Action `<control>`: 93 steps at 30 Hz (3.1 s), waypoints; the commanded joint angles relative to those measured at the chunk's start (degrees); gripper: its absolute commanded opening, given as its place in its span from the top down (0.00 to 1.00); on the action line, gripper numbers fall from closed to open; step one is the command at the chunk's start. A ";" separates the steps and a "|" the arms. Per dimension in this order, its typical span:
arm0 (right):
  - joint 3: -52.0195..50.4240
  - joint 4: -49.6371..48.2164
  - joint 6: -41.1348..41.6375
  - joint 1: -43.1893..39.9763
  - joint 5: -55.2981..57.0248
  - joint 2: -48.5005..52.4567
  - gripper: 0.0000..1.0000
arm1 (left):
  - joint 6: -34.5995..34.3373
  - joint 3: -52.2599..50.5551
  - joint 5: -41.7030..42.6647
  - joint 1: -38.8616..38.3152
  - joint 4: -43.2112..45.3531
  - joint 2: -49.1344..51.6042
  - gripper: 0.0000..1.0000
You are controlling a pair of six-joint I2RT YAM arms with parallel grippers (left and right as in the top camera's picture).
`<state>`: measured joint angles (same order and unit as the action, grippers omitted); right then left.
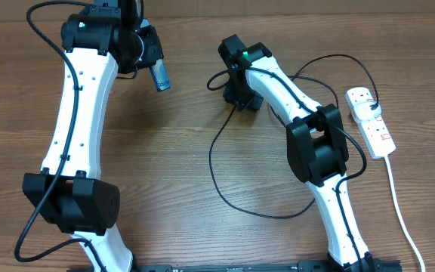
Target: Plug charger to phone and switch on socket
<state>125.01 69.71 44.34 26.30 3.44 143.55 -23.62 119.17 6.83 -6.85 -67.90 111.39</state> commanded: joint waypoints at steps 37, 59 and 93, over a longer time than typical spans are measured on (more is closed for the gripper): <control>0.61 0.15 1.25 0.42 -3.80 1.79 0.85 | -0.17 0.55 2.25 0.09 0.96 -0.37 0.96; 0.61 -0.37 1.07 -0.09 -3.48 1.79 0.83 | -0.17 0.55 2.23 0.09 1.07 -0.37 0.96; 6.19 1.09 -12.44 -2.69 -15.17 -3.89 0.96 | 11.02 0.55 33.03 0.20 14.99 -0.39 0.96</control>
<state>127.61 70.37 37.34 24.84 -7.38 143.85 -16.53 119.13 25.67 -6.85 -55.64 111.39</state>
